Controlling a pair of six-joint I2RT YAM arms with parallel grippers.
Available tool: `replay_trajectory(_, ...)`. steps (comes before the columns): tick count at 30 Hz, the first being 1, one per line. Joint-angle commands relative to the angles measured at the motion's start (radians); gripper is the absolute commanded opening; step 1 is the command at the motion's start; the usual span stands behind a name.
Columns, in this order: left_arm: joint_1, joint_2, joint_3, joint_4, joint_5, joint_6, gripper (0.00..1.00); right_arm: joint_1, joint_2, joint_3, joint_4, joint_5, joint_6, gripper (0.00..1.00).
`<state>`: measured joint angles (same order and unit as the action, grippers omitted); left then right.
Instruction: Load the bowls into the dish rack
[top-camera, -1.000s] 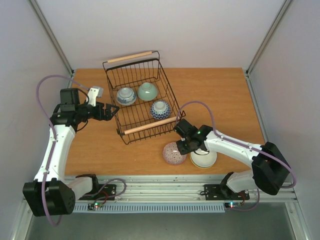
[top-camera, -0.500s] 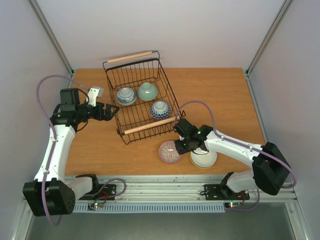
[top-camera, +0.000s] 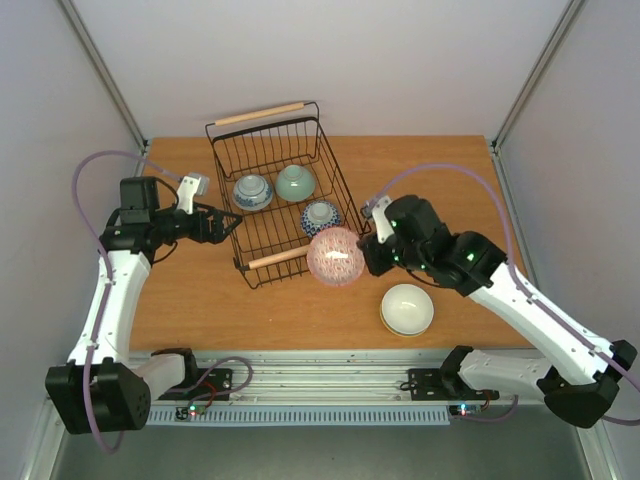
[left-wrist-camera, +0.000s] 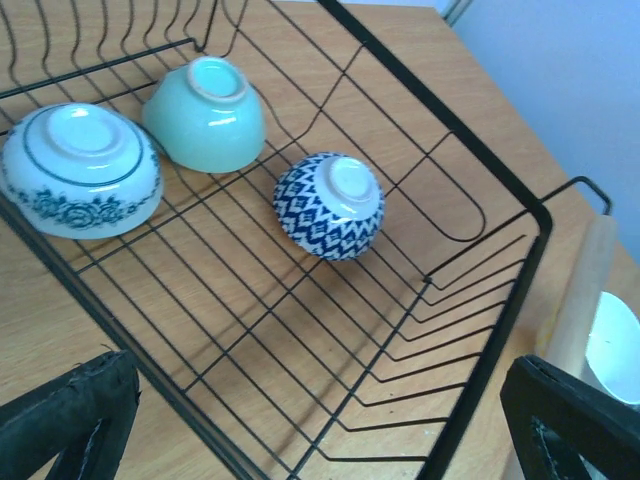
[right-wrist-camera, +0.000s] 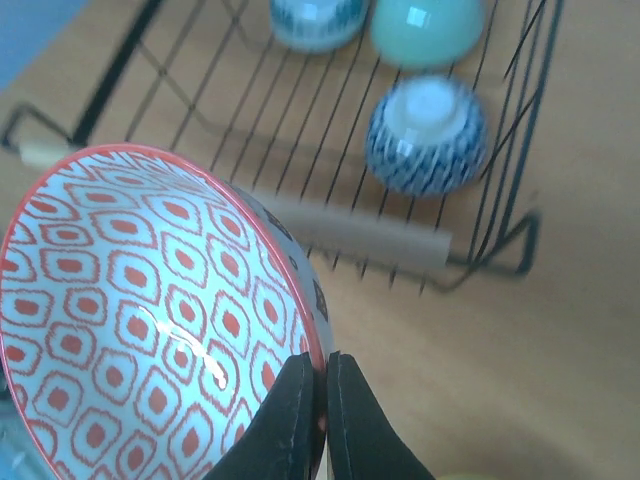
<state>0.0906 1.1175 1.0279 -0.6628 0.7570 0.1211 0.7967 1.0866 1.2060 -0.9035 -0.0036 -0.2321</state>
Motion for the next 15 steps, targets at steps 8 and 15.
replay_trajectory(8, 0.006, -0.063, -0.024, 0.007, 0.177, 0.048, 0.99, -0.001, 0.346, 0.378, 0.172, 0.108, -0.156, 0.01)
replay_trajectory(15, 0.006, -0.071, -0.035, 0.007, 0.238, 0.063, 1.00, -0.001, 0.609, 0.647, 0.114, 0.086, -0.179, 0.01)
